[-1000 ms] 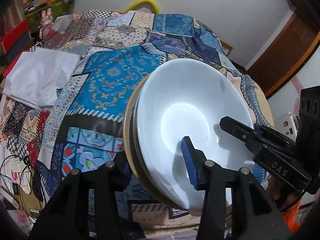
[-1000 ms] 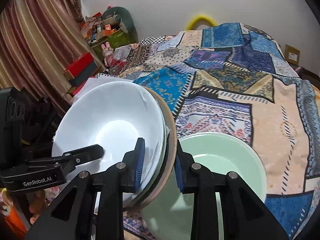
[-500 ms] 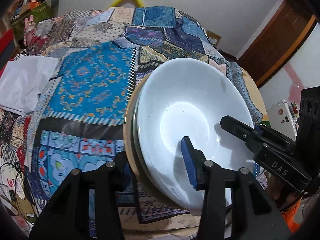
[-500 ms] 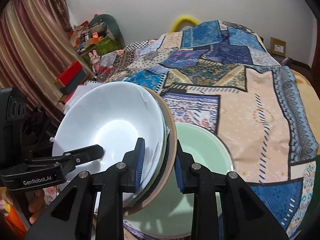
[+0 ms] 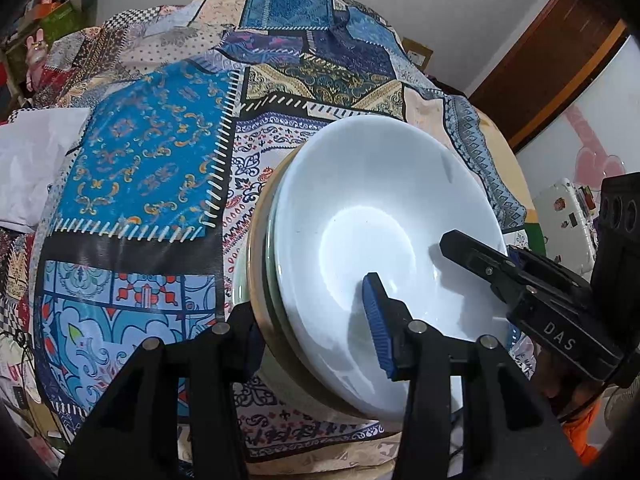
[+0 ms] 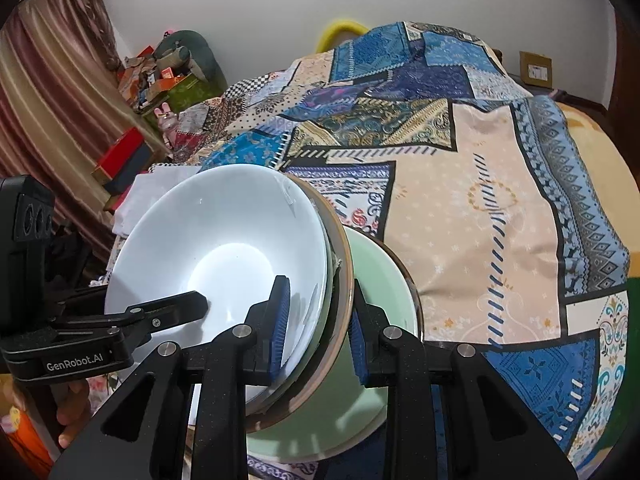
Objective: Organize plates and bowls
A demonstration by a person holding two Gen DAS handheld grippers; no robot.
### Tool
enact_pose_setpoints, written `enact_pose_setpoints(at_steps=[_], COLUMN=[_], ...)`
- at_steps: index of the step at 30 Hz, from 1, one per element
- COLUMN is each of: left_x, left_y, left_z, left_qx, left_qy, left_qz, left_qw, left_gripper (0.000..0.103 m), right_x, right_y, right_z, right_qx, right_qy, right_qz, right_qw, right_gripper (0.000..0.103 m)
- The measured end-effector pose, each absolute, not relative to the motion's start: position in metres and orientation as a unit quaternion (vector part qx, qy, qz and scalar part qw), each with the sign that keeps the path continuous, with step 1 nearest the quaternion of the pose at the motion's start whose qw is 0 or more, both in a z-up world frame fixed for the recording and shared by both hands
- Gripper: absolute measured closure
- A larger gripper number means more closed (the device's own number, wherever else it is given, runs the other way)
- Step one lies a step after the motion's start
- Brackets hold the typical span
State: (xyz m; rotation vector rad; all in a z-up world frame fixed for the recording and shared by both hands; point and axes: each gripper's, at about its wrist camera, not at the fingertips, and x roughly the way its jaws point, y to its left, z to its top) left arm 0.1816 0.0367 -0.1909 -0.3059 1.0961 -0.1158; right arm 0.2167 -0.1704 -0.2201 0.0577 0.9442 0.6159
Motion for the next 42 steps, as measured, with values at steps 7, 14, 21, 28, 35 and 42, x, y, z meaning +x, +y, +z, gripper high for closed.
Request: enact_pose_setpoints(at_steps=[7,14,21,28,35,42], left_x=[0.188,0.188,0.187,0.172,0.146,0.112], left_y=[0.034,0.036,0.043,0.051,0.05,0.045], left_z=[-0.205,-0.207,-0.201,-0.168,-0.118,-0.067], left_qx=[-0.145,-0.147,-0.152,-0.148,-0.125,-0.098], left_qy=[0.532,0.53,0.52,0.478,0.407,0.327], left_qz=[-0.057,-0.066,-0.05,-0.032,-0.009,0.006], left_qw=[0.832,0.832,0.839,0.865,0.905,0.94], left_gripper=[0.058,0.058,0.059,0.056,0.046,0.037], right_x=[0.222,0.222,0.22,0.206,0.184,0.16], right_y=[-0.174,-0.178,-0.175,-0.186,-0.187,-0.192], right_z=[-0.232,-0.232,-0.226,-0.194,-0.155,-0.123], right_qx=[0.033,0.041,0.025,0.012,0.004,0.01], right_qy=[0.462,0.462,0.452,0.411,0.359,0.31], right_qz=[0.288,0.291,0.289,0.283,0.292,0.304], right_qw=[0.838,0.837,0.844,0.866,0.886,0.901], right_gripper=[0.078,0.077,0.074,0.073,0.073,0.072])
